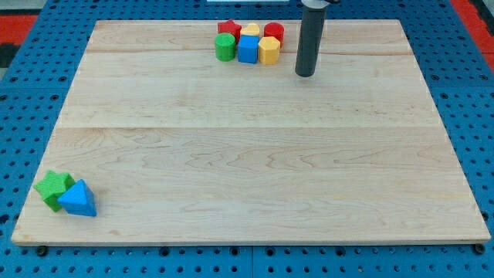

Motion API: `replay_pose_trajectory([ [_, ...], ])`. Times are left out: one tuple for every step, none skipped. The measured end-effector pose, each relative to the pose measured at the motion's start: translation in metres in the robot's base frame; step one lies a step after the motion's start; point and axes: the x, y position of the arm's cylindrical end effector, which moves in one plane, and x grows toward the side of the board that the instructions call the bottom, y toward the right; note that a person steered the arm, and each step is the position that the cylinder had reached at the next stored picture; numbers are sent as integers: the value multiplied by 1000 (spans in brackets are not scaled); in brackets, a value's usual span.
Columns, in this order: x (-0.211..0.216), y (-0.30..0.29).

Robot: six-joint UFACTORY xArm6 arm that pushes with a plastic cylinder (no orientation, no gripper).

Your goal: Move your hand to the bottom of the blue cube

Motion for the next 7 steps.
replay_pose_trajectory([
  [4,0],
  [14,0],
  [16,-6],
  [20,-14],
  [22,-21],
  [25,-30],
  [27,-34],
])
